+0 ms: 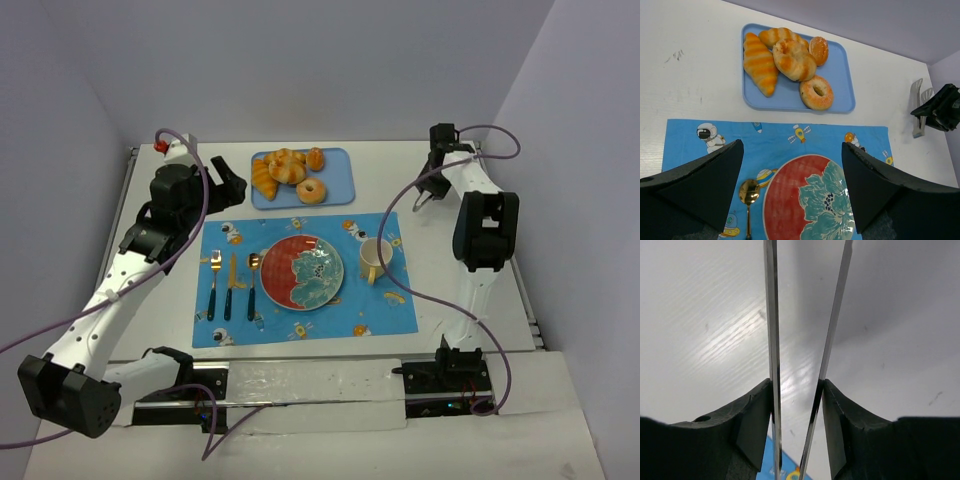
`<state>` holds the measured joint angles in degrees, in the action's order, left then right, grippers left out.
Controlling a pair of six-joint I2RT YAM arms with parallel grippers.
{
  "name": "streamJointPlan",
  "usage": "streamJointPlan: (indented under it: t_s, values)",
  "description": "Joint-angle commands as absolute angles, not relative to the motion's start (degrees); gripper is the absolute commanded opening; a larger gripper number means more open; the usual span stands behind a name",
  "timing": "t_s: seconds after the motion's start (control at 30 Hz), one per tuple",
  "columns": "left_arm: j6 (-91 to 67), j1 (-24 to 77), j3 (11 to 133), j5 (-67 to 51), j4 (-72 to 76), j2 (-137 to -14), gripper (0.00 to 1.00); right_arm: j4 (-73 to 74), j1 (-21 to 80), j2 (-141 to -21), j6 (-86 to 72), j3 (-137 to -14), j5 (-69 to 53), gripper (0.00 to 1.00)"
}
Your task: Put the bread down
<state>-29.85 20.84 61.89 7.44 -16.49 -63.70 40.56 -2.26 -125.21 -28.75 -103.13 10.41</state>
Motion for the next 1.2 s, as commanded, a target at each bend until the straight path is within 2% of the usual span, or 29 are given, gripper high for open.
streamJointPlan:
  t_s: [0.0,0.5,0.9,1.17]
  values:
    - [-30.5,20.5,64.6,6.6,-15.6,-64.2,0.89,36.0,-1.0,-117.3,-29.1,-101.4,11.2,0.5]
    - [-29.9,20.5,64.4,7.9,-15.8,-65.0,0.89,36.7,4.8,-101.8,-25.6,-98.5,8.4,0.5]
    - [-29.1,20.5,64.3,9.5,-16.0,-65.9,0.89,36.3,15.4,-90.0,-22.6,-94.6,1.0,0.5]
    - [-28.9,20.5,64.2,10.0,-15.9,-66.2,0.89,36.3,20.6,-86.7,-21.6,-92.0,-1.3,0.5]
